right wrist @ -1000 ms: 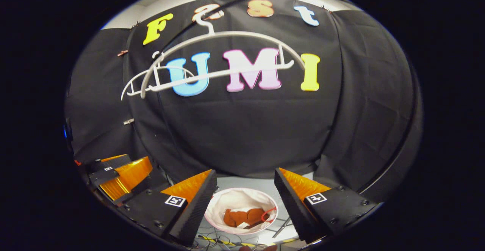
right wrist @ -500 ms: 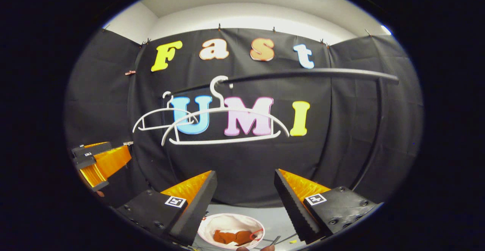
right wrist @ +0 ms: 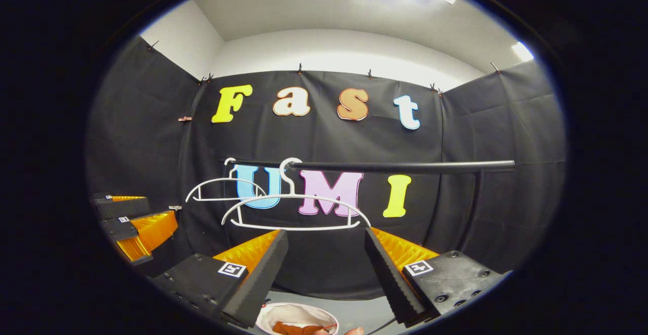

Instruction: Grasp the clothes on the hanger with both hands and then place them into the laundry hamper below.

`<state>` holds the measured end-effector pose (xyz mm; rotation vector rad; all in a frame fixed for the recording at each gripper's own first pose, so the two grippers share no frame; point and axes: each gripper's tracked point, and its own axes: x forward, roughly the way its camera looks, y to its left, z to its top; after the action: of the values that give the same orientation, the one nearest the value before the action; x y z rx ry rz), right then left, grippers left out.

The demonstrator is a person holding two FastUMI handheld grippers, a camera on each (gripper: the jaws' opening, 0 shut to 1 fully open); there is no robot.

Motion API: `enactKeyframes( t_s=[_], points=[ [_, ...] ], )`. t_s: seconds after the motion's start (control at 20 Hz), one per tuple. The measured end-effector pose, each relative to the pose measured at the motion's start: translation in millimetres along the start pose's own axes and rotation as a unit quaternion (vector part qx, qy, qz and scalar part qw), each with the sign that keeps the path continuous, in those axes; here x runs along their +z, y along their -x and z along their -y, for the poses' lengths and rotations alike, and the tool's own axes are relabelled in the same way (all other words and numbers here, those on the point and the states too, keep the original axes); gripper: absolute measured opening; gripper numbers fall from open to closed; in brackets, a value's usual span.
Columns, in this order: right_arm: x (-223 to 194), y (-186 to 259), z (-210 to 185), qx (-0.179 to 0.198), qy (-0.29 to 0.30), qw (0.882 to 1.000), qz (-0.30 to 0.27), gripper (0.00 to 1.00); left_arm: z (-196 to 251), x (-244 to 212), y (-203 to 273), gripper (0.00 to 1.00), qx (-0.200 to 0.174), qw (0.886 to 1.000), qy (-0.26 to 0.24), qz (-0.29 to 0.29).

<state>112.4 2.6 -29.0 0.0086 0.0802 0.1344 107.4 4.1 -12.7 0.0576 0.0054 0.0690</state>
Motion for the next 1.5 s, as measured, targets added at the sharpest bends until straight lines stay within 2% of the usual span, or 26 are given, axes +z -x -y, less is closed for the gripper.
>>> enactKeyframes(
  t_s=[0.05, 0.25, 0.3, 0.4, 0.6, 0.7, 0.9, 1.5],
  points=[
    [2.0, -1.3, 2.7, 0.008, -0.005, 1.0, 0.001, 0.96, 4.5, 3.5, 3.7, 0.95, 0.004, 1.0, -0.001, 0.003],
    [-4.1, -6.7, 10.0, 0.033, -0.025, 0.999, -0.008, 0.97, 19.4, 13.8, 10.3, 0.95, 0.024, 1.0, -0.003, 0.01],
    [-7.5, -5.2, 12.3, 0.032, -0.028, 0.999, -0.012, 0.97, 26.2, 16.5, 13.7, 0.92, 0.024, 1.0, -0.006, 0.014],
    [-6.2, -1.5, 18.8, 0.024, -0.023, 0.999, -0.008, 0.98, 38.3, 12.9, 13.8, 0.92, 0.011, 1.0, -0.011, 0.012],
    [1.3, 1.3, 25.0, 0.003, -0.015, 1.0, 0.011, 0.95, 39.0, 11.9, 8.3, 0.95, -0.011, 1.0, -0.01, 0.011],
    [4.6, -0.3, 24.2, -0.001, -0.029, 0.999, 0.016, 0.99, 33.6, 15.4, 5.0, 0.95, -0.007, 1.0, -0.009, 0.013],
    [3.6, -3.4, 20.7, -0.002, -0.012, 1.0, 0.012, 0.98, 33.5, 19.6, 5.7, 0.95, -0.009, 1.0, 0.012, 0.022],
    [12.6, 24.5, 24.0, -0.013, -0.023, 0.999, 0.022, 0.97, 32.8, 35.4, 28.8, 0.96, -0.01, 0.999, 0.003, 0.032]
  ],
)
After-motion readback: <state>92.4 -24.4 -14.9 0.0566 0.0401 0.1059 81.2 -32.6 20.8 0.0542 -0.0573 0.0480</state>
